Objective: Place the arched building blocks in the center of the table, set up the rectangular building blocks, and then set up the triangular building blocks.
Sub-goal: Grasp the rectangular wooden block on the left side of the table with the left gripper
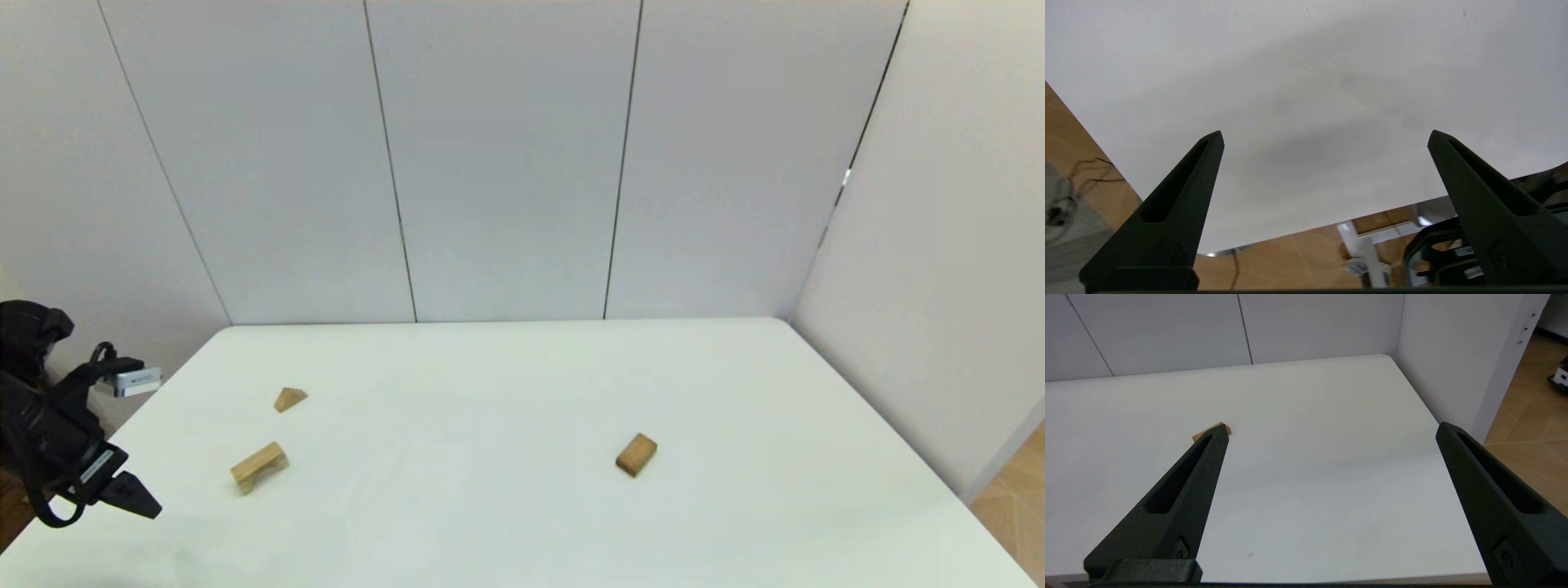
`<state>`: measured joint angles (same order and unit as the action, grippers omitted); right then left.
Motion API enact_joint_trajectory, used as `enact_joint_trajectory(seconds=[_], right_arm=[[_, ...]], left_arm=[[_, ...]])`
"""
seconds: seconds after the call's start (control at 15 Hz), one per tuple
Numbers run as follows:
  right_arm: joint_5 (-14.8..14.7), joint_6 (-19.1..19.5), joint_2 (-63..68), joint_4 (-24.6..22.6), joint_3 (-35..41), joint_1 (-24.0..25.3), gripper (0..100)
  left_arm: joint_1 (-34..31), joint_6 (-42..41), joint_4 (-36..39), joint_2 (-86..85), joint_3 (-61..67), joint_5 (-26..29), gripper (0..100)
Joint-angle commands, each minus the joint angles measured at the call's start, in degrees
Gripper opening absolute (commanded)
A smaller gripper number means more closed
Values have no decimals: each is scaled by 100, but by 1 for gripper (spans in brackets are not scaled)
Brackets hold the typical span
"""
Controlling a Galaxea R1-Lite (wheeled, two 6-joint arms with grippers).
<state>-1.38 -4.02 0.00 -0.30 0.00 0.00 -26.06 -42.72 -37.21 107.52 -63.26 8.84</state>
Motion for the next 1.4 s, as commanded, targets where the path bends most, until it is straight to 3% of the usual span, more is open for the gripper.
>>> enact_joint_trajectory(seconds=[0.07,0.33,0.93,1.4], right_arm=[[-3,-2,0,-5,0,0,100],[-3,-2,0,-5,9,0,100],[-3,-2,0,-5,0,0,100],[-3,-2,0,-5,9,0,100]], left_arm=[[277,-308,-120,94,-169,4,100],[849,-281,-683,533,-943,-5,100],[1455,70,-674,2010,-2165,-14,100],[1525,246,-656,2590,-2525,-22,100]])
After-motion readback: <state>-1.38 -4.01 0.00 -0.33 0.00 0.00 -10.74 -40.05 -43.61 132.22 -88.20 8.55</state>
